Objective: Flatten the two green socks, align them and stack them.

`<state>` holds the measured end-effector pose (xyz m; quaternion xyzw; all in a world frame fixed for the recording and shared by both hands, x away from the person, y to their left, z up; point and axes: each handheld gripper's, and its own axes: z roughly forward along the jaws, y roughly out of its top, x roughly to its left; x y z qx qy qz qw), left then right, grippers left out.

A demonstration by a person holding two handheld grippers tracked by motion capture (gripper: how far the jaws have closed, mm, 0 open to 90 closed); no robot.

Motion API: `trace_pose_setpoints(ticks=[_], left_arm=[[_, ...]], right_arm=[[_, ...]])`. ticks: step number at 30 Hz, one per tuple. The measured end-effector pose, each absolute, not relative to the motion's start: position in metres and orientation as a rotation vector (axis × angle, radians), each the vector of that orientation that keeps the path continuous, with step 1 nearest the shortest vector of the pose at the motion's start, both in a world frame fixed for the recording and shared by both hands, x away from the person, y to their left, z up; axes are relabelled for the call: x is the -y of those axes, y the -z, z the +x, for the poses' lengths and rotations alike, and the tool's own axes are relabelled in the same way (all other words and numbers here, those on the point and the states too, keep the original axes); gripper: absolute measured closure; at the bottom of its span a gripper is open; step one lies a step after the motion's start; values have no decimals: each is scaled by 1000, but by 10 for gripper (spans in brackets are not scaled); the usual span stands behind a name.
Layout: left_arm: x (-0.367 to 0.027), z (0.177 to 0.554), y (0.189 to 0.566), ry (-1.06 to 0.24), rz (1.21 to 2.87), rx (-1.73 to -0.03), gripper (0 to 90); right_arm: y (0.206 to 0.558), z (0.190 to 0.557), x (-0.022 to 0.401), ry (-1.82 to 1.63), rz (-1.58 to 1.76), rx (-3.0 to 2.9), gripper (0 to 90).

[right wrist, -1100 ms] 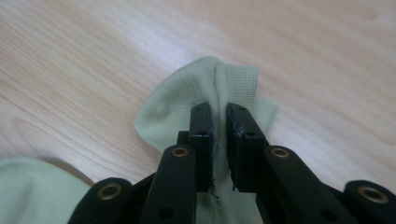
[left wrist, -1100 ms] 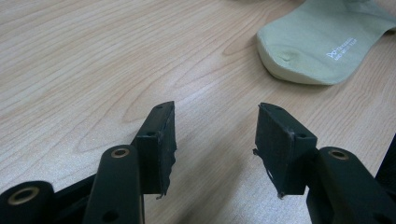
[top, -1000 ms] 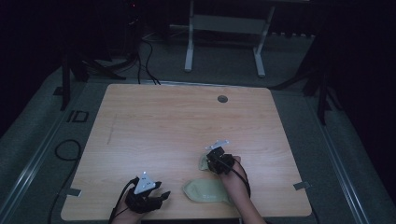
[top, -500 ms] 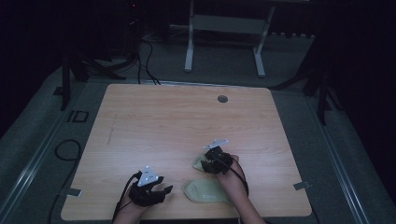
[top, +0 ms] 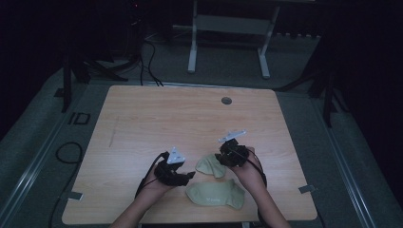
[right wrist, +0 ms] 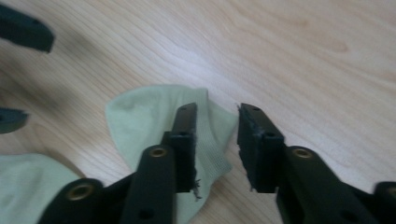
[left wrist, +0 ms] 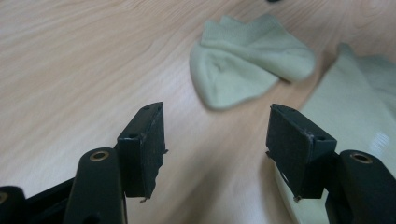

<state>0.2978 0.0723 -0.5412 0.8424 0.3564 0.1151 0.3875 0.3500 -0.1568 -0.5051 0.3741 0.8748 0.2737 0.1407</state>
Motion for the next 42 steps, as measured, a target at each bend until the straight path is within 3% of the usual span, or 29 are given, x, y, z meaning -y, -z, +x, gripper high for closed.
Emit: trace_pose_setpoints(ticks=[3, 7, 13, 16, 22, 23, 35, 42], left_arm=[[-61, 311, 545, -289, 2145, -920, 413], [-43, 323, 556, -274, 2199, -916, 429], [-32, 332, 561, -319, 2254, -898, 435], [-31, 334, 562, -319, 2244, -891, 518], [-25, 334, 559, -347, 2284, -860, 829], [-24, 334, 558, -344, 2290, -860, 847], [-30, 334, 557, -326, 2307, -860, 868], [-35, 333, 556, -330, 2314, -871, 868]], right_arm=[[515, 352, 156, -730, 1113, -2523, 604], [527, 353, 153, -698, 1111, -2547, 601], [539, 352, 150, -664, 1085, -2579, 728], [540, 350, 149, -660, 1067, -2585, 787], [540, 349, 147, -658, 1062, -2575, 817], [540, 349, 147, -659, 1064, -2575, 823], [489, 338, 166, -821, 1066, -2474, 829], [481, 341, 201, -850, 1174, -2404, 825]])
